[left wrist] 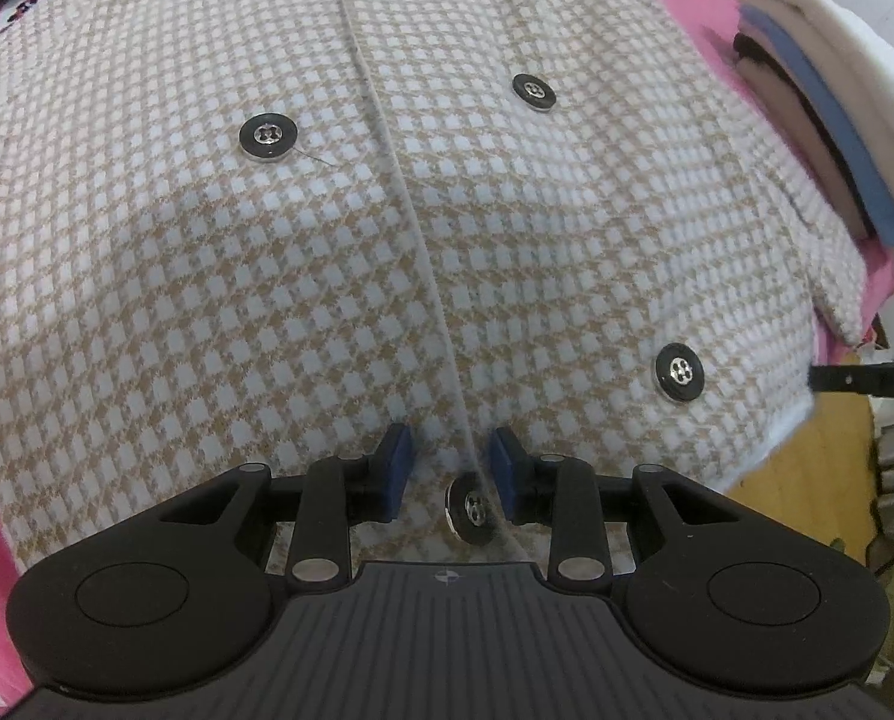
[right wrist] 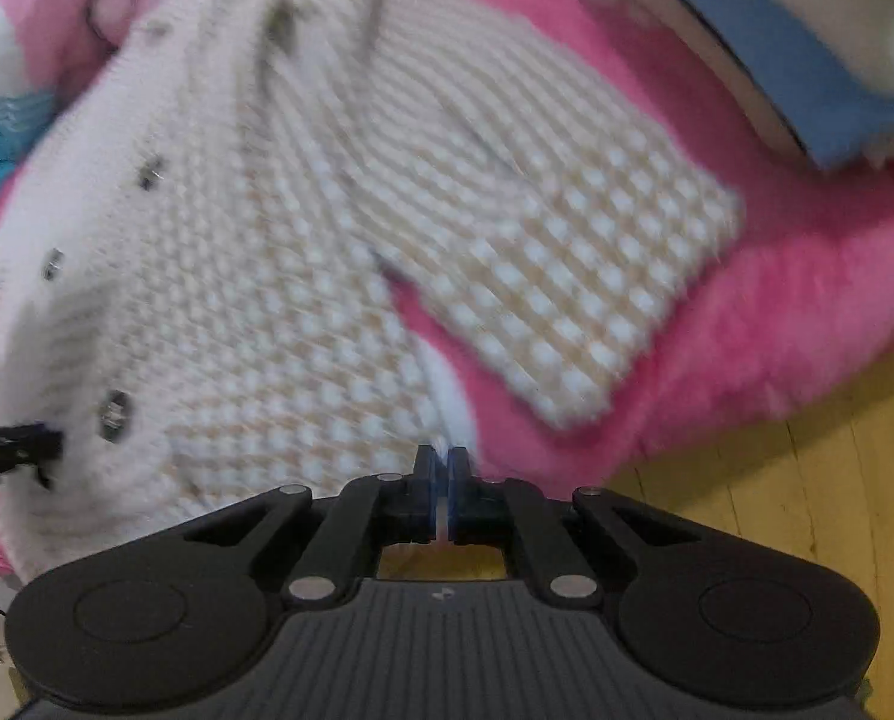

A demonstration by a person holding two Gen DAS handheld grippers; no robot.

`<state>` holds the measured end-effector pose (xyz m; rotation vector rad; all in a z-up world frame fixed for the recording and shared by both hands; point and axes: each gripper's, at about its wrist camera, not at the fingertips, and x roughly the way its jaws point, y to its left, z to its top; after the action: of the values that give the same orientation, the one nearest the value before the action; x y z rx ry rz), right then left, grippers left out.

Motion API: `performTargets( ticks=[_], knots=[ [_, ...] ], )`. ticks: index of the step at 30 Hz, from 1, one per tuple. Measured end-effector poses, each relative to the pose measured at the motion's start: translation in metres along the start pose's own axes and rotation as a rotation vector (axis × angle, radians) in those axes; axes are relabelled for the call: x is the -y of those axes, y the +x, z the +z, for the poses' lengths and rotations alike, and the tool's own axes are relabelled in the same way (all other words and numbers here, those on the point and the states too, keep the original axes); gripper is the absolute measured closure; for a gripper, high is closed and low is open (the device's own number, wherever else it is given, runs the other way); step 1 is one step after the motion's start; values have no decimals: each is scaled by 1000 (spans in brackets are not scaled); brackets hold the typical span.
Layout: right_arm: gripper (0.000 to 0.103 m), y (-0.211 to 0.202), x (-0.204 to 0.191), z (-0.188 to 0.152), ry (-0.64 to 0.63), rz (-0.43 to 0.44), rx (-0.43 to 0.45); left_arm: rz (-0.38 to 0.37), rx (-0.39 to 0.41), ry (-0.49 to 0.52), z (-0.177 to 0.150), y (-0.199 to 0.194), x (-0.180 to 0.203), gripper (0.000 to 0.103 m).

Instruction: Fold clothes

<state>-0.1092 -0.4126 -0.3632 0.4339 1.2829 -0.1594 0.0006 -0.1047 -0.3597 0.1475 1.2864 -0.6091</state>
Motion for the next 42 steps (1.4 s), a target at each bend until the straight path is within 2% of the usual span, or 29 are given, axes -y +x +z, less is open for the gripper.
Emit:
performTargets(
  ticks=[2, 4, 6, 9, 11, 14, 17, 20, 27, 31, 32, 33, 34, 37, 40, 42],
  knots=[
    [102, 0, -2, 4, -23, -80, -34, -10, 6, -9, 0, 2, -1, 72],
    [101, -10, 2, 7, -6, -120, -55, -23, 10, -20, 0, 2, -3, 72],
    [101, -33, 2, 16, 4, -126, -17, -38, 10, -30, -2, 2, -7, 72],
    [100, -75, -25, 49, -89, -76, 109, -62, 14, -49, -3, 2, -12, 72],
    [100, -93, -55, 84, -176, -21, 194, -82, 21, -69, -6, 2, -16, 72],
    [99, -100, -112, 140, -313, 81, 300, -117, 32, -102, -12, 0, -24, 72],
    [95, -76, -176, 195, -450, 131, 366, -157, 36, -136, -15, -1, -32, 72],
    [79, -36, -224, 244, -553, 115, 410, -201, 39, -166, -16, 1, -39, 72],
    [55, 84, -314, 292, -826, -109, 455, -282, 39, -215, -20, 6, -50, 72],
    [56, 127, -333, 306, -851, -197, 470, -315, 38, -230, -19, 8, -53, 72],
    [58, 137, -335, 310, -847, -236, 480, -322, 36, -235, -19, 9, -54, 72],
    [70, 141, -334, 314, -828, -248, 488, -329, 34, -242, -20, 9, -55, 72],
    [90, 139, -329, 317, -787, -220, 500, -336, 32, -250, -20, 10, -56, 72],
    [94, 129, -317, 327, -667, -134, 539, -354, 25, -272, -20, 11, -60, 72],
    [93, 110, -309, 326, -568, -42, 618, -365, 18, -282, -18, 15, -63, 73],
    [93, 121, -310, 329, -550, -13, 596, -371, 14, -282, -17, 15, -64, 73]
  ],
)
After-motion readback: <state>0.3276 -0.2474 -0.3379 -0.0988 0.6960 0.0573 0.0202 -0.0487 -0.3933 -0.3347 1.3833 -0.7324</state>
